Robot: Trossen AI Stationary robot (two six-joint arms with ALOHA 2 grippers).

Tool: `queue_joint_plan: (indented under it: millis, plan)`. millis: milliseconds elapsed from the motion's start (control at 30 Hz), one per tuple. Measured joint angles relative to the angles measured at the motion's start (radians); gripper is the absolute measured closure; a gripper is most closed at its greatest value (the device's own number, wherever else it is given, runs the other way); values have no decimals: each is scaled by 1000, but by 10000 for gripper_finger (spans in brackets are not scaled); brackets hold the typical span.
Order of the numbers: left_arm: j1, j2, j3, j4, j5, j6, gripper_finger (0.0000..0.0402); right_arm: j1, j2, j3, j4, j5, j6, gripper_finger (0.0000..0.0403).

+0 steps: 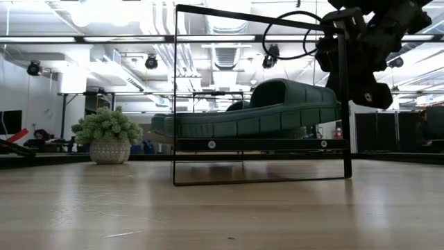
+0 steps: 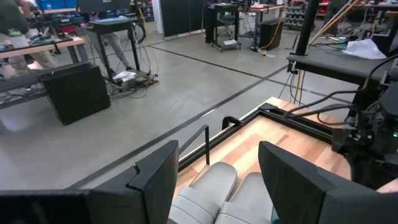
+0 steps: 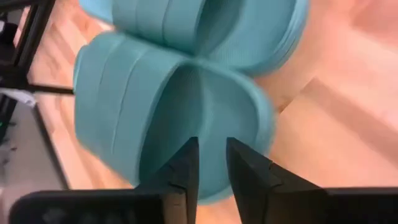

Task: Pick and place slides into the shelf
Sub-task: Put the green slipper on the shelf

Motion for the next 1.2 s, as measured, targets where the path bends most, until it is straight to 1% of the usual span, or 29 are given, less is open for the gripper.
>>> queue_joint_plan:
  millis: [100, 267, 433, 667, 800, 933, 1000, 1067, 1200]
  plan:
    - [0, 0, 0, 0, 0, 0, 194, 18, 5, 0, -3, -34, 19, 347]
    - [0, 0, 0, 0, 1, 0, 194, 45, 27, -3, -23, -20, 38, 365]
    - [0, 0, 0, -1, 2, 0, 194, 46, 42, -4, -27, -20, 46, 370]
    - [0, 0, 0, -3, 2, 1, 194, 48, 12, 25, 8, -45, 47, 370]
    - [0, 0, 0, -10, 2, 1, 194, 47, -22, 67, -53, -15, -2, 369]
    - [0, -1, 0, -12, 1, 1, 194, 47, -67, 109, -231, 65, -31, 369]
    - [0, -1, 0, -19, 2, 1, 194, 46, -84, 113, -305, 77, -36, 365]
    - [0, -1, 0, -21, 2, 1, 194, 46, -94, 99, -302, 71, -29, 352]
    - [0, -1, 0, -24, 2, 1, 194, 46, -98, 86, -264, 49, 14, 299]
